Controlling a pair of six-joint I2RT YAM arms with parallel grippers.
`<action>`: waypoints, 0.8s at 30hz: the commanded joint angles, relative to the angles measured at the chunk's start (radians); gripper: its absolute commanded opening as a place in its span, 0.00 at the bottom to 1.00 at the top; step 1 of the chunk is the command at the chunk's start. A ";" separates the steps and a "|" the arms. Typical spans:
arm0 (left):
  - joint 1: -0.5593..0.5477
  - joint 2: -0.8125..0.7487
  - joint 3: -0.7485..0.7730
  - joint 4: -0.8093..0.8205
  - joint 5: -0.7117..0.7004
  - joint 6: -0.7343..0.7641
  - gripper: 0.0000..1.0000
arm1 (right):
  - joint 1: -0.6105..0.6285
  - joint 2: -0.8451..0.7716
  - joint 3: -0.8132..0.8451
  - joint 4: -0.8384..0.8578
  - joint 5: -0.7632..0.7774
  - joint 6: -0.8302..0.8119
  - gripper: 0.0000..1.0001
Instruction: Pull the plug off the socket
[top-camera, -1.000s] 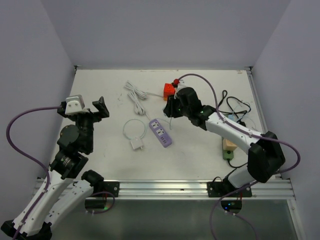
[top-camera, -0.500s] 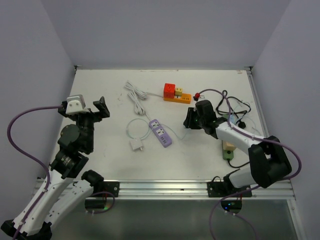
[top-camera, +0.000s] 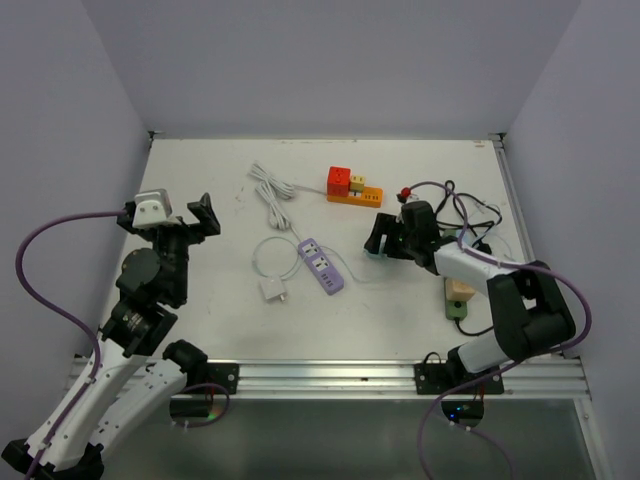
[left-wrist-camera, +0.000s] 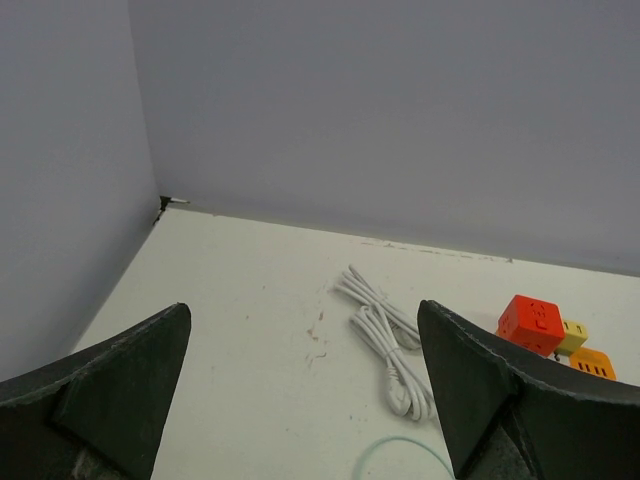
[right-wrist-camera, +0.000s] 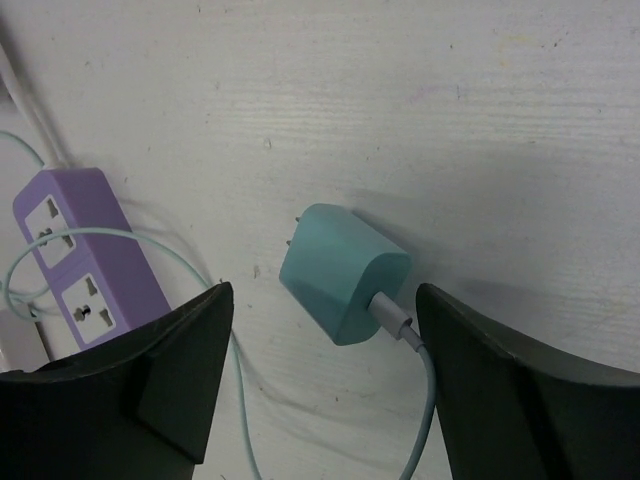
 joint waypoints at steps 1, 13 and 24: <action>0.004 0.007 0.022 -0.008 0.014 0.005 1.00 | -0.007 -0.031 0.034 -0.006 -0.002 -0.005 0.79; 0.005 0.011 0.025 -0.009 0.023 0.007 1.00 | -0.007 -0.339 0.161 -0.284 0.211 -0.124 0.82; 0.005 0.019 0.027 -0.012 0.027 0.005 1.00 | -0.007 -0.139 0.176 0.063 0.099 -0.289 0.79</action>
